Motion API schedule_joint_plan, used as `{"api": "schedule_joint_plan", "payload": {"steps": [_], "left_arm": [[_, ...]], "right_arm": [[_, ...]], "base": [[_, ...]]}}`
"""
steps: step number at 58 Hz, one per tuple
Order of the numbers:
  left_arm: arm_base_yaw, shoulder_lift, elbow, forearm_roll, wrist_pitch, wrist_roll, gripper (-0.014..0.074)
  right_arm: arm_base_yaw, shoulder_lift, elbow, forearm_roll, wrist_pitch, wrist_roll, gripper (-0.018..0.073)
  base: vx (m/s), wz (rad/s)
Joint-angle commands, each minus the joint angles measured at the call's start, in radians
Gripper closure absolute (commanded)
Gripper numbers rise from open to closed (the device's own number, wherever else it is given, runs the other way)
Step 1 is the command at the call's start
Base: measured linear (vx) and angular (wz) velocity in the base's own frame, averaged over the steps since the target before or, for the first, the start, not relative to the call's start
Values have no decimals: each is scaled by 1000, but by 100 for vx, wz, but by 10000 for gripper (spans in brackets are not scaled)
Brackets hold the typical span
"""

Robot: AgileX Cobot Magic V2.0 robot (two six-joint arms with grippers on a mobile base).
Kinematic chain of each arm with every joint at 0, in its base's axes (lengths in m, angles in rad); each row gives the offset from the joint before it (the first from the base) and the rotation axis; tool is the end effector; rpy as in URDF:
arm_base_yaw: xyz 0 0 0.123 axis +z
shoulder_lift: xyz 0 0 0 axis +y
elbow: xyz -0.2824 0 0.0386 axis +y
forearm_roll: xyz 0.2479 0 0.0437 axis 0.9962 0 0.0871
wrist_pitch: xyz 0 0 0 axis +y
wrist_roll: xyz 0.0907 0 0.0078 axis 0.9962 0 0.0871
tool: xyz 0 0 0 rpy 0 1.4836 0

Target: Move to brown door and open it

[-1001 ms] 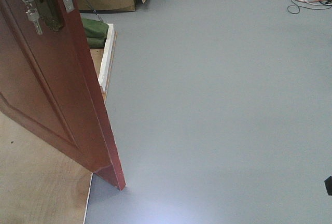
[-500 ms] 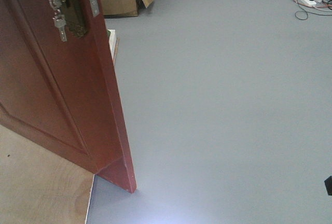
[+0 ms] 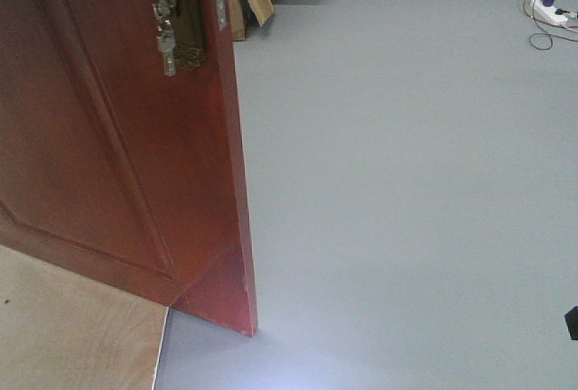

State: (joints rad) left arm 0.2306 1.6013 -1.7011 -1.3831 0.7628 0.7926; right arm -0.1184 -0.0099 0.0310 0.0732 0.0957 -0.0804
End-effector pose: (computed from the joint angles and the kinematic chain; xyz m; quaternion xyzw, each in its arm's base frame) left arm 0.3610 0.0212 0.4729 0.0005 0.7044 -0.3495 0.6178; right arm 0.0567 -0.0061 0.1945 0.0373 0.7164 -0.0413 0.6954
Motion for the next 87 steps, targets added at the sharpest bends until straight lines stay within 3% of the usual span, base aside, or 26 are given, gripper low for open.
{"api": "schedule_joint_plan", "payload": {"steps": [1, 42, 87], "left_arm": [[-9, -42, -33, -67, -36, -3, 600], [-9, -41, -33, -67, -36, -3, 600], [-9, -41, -33, -67, -36, -3, 600]], "right_arm": [[-5, -13, 5, -7, -77, -5, 559], [-5, -13, 5, -7, -77, -5, 559], [-5, -13, 5, -7, -77, -5, 559]], "base": [[24, -3], [22, -3], [3, 0]]}}
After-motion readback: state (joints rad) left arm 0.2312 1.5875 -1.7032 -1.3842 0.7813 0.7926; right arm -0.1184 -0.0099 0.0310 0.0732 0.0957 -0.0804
